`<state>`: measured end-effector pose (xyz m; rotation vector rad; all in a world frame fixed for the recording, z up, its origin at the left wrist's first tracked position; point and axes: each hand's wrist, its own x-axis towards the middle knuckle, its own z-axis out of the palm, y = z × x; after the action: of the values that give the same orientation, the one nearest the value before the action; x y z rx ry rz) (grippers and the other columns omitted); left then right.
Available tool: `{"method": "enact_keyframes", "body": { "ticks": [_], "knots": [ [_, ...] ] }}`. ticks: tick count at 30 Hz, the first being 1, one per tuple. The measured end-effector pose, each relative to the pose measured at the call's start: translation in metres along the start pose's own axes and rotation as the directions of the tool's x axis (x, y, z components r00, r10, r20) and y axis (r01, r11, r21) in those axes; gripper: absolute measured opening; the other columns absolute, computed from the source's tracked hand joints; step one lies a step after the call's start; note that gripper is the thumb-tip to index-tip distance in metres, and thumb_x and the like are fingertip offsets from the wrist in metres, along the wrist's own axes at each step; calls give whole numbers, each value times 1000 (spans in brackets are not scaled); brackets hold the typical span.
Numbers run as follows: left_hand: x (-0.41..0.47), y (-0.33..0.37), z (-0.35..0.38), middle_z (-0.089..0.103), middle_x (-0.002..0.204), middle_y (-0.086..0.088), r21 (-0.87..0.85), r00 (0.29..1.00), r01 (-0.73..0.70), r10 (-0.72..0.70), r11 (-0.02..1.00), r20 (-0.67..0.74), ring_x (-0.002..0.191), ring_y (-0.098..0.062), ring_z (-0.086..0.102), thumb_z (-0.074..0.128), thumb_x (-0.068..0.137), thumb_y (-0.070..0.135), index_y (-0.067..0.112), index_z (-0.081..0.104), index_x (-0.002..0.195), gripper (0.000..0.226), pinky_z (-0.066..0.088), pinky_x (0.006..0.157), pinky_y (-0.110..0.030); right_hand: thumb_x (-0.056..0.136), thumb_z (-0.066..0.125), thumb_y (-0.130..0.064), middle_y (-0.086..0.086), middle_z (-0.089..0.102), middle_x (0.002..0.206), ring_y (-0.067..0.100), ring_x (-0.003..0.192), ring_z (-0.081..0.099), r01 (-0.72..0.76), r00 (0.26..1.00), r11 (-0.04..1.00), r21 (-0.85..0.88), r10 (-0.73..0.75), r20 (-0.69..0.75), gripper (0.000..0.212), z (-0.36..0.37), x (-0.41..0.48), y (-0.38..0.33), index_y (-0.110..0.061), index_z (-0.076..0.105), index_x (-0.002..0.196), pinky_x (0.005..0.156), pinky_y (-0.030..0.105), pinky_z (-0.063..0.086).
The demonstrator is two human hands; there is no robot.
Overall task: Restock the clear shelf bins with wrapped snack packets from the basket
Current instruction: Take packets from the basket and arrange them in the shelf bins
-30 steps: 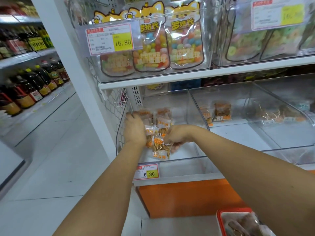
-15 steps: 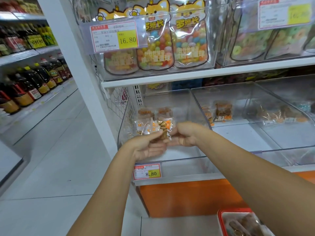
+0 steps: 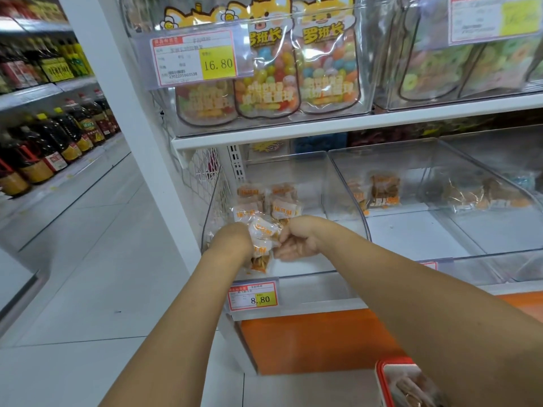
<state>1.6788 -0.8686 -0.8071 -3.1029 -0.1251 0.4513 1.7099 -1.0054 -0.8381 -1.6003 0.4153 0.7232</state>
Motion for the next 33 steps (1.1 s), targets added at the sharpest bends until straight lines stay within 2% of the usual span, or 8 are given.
{"method": "enact_keyframes", "body": {
  "ticks": [6,11,14,19,22,26,30,33],
  "knots": [
    [0,-1,15,58,123,-20,-227,961,27,-88,973,-262,114,-33,56,52,89,-2,-6,31,136,52,46,86,-36,88,30,11,6,49,74,13,57,47,121,993,991,57,-122,8,49,21,1,-13,-15,58,118,59,21,43],
    [4,3,16,58,118,-21,-329,936,58,-165,943,-309,109,-36,57,49,92,6,0,26,136,50,44,79,-39,98,32,4,2,55,50,9,39,50,182,983,971,157,-175,-59,32,21,6,-15,-10,49,75,40,19,42],
    [7,4,16,56,124,-19,-334,944,92,-188,938,-270,114,-35,55,52,92,13,1,33,133,47,45,85,-39,93,28,6,7,42,60,15,50,39,151,983,988,-13,-151,-108,31,17,8,-12,-11,43,71,52,24,34],
    [2,2,27,53,130,-17,-215,966,103,-150,971,-212,118,-32,54,42,96,6,-2,48,127,33,45,90,-37,89,59,-3,13,57,81,23,73,59,161,984,861,-482,-177,12,2,33,0,-6,-4,57,88,87,34,53],
    [-8,-1,28,58,124,-15,-154,976,62,-92,986,-197,112,-30,57,45,95,8,2,55,121,29,47,84,-35,96,52,-14,17,65,110,23,79,61,189,974,719,-669,-225,32,19,44,4,-12,-1,57,109,89,36,54],
    [-6,-5,28,65,102,-18,-240,985,-148,120,959,-126,83,-28,57,50,94,16,3,63,99,19,41,66,-31,98,47,-10,17,63,98,23,68,60,182,974,582,-793,-215,66,16,46,-4,-16,0,56,107,84,38,54],
    [4,-8,27,68,97,-17,-316,990,-127,100,940,-101,92,-32,63,51,93,16,2,67,95,22,47,74,-34,99,37,-1,20,52,125,31,90,65,174,972,468,-866,-223,74,30,37,-23,-13,0,49,126,79,36,54],
    [8,-7,30,69,96,-14,-346,996,-94,92,934,-20,91,-29,64,52,92,19,5,66,88,20,50,78,-34,98,35,-1,16,54,112,31,93,57,177,943,381,-907,-329,46,26,27,-49,-12,3,55,115,69,33,48]
  ]
}}
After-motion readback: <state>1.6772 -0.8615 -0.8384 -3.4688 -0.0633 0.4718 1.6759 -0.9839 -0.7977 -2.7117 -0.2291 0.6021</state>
